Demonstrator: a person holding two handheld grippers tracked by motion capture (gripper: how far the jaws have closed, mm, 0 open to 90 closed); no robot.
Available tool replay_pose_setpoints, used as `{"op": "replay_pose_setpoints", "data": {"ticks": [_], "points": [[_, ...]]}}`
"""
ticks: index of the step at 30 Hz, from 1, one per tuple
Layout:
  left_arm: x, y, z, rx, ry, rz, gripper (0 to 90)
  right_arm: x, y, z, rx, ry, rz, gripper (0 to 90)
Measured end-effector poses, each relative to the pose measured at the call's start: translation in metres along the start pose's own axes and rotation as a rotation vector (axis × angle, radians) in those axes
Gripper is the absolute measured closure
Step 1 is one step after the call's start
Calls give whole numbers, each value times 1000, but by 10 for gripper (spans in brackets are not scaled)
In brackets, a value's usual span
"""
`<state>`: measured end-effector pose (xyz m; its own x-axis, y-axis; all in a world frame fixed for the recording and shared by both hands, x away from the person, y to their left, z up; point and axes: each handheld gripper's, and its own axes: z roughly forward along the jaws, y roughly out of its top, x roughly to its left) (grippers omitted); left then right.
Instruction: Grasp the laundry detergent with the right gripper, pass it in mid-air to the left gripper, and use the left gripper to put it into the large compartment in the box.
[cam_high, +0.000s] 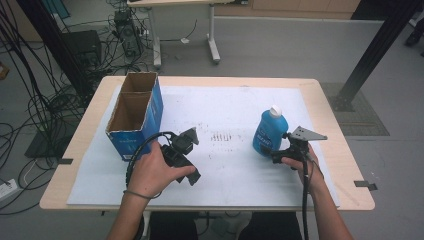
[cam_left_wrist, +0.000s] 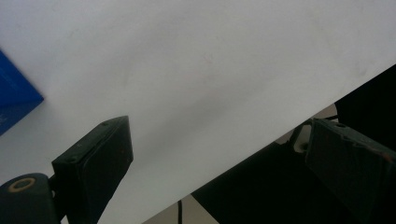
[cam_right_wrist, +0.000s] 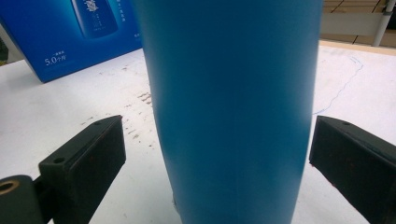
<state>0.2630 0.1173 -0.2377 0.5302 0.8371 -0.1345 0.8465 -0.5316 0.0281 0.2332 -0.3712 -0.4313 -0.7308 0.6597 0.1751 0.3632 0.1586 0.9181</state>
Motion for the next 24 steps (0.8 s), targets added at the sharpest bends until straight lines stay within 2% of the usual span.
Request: {"op": "replay_pose_setpoints", "data": {"ticks": [10,24], "points": [[-1,2,0,2,0,6,78,0,-4,5,-10,6,8,36],[-1,4,1,4,3,5,78,0,-4,3,-14,3,14,36]]}}
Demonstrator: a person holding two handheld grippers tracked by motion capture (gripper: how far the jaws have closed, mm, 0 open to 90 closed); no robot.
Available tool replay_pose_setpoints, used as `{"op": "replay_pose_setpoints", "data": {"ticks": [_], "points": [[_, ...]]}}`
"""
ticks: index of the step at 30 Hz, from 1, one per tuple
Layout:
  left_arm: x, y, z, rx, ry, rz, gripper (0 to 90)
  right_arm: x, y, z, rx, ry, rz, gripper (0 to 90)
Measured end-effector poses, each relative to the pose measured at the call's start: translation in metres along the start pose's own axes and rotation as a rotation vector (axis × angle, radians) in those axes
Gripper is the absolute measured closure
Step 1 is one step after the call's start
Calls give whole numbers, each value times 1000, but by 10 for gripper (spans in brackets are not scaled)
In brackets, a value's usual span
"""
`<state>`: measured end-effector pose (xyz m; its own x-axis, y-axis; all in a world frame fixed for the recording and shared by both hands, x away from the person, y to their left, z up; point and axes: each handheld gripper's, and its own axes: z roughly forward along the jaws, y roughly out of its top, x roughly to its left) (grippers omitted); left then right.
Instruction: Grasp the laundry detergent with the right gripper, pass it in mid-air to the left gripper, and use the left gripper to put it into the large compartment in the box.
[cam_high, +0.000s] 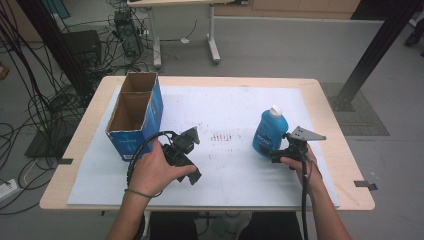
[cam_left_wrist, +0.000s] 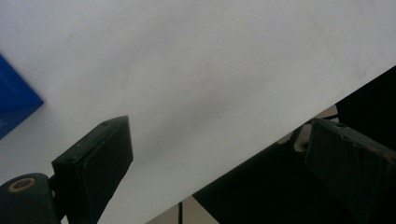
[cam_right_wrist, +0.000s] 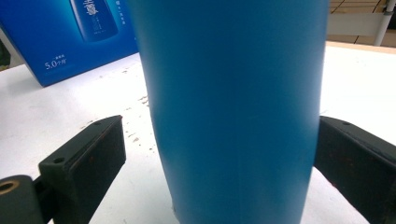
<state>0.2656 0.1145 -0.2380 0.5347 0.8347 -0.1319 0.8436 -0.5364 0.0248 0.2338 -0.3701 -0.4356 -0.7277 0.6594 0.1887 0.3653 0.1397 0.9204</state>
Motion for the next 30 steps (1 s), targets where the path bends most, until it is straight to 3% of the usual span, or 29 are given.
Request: {"op": "replay_pose_setpoints", "data": {"ticks": [30], "points": [[1,0,2,-3,-4,-3,77,2,-1,1,-7,-3,0,37]]}}
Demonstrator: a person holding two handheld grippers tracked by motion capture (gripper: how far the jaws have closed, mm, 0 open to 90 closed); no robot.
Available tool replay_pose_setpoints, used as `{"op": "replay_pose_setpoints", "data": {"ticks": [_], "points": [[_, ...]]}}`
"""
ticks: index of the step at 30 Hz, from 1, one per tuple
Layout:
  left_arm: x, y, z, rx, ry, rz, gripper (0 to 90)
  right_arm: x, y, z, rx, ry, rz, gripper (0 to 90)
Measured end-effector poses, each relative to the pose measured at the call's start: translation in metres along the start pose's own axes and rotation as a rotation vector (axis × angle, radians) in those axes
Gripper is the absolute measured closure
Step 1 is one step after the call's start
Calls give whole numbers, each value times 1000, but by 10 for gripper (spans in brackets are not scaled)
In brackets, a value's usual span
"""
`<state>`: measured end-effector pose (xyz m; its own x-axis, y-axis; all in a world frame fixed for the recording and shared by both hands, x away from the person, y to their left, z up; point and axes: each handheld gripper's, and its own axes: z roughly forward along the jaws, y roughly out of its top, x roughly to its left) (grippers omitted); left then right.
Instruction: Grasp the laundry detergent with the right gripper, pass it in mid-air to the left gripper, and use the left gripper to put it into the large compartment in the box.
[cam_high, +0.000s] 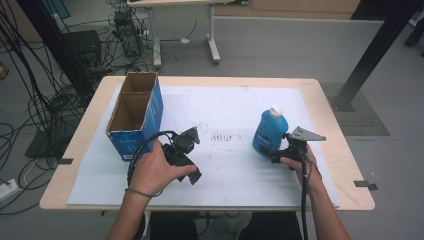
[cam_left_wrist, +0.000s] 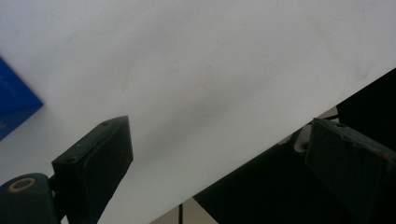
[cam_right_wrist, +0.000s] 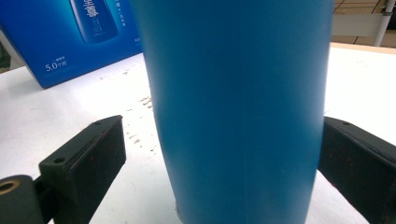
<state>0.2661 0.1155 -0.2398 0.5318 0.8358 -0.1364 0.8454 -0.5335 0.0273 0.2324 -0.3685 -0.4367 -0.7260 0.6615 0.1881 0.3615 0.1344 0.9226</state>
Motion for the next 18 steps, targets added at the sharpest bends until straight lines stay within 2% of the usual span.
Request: {"op": "replay_pose_setpoints", "data": {"ticks": [18], "points": [[1,-1,1,1,-1,0,78,1,0,1,2,0,3,38]]}}
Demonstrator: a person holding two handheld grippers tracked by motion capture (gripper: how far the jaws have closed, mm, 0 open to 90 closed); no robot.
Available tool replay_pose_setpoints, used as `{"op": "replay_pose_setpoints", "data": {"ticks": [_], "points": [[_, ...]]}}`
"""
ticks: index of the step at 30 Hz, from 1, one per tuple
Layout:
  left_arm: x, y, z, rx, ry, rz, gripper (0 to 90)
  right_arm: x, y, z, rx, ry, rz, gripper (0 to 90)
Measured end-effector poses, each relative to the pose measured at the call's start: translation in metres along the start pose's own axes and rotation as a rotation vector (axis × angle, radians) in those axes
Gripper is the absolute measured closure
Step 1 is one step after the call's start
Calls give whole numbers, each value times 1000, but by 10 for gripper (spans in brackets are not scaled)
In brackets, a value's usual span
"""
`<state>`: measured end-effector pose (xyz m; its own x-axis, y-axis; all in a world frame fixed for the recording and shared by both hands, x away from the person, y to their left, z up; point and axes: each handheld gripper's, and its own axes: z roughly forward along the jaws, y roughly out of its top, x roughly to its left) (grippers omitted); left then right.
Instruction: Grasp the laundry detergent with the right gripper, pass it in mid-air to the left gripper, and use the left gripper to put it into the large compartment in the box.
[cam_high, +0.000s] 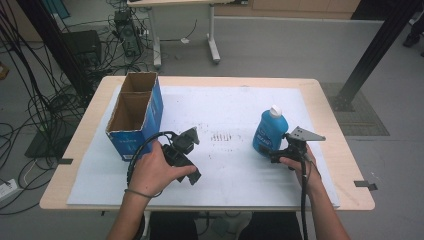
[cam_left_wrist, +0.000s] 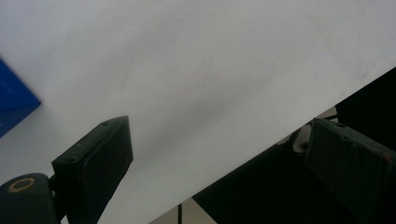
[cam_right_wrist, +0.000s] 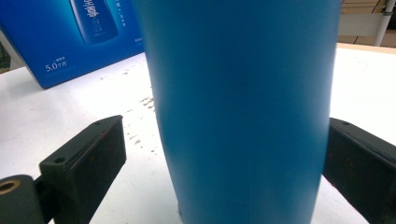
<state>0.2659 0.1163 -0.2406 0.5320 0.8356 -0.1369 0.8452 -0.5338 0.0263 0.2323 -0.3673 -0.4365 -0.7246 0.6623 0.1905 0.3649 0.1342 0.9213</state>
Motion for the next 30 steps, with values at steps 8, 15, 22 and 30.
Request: {"op": "replay_pose_setpoints", "data": {"ticks": [8,15,22,30], "points": [[-1,0,0,-3,2,1,83,0,0,0,-3,2,0,39],[-2,0,-1,-3,1,2,85,0,0,-1,-2,-3,-1,39],[-2,0,-1,-3,3,2,83,1,0,-1,-2,-2,-3,39],[-2,-1,-1,-5,-1,3,83,1,1,0,-6,-2,-2,40]]}}
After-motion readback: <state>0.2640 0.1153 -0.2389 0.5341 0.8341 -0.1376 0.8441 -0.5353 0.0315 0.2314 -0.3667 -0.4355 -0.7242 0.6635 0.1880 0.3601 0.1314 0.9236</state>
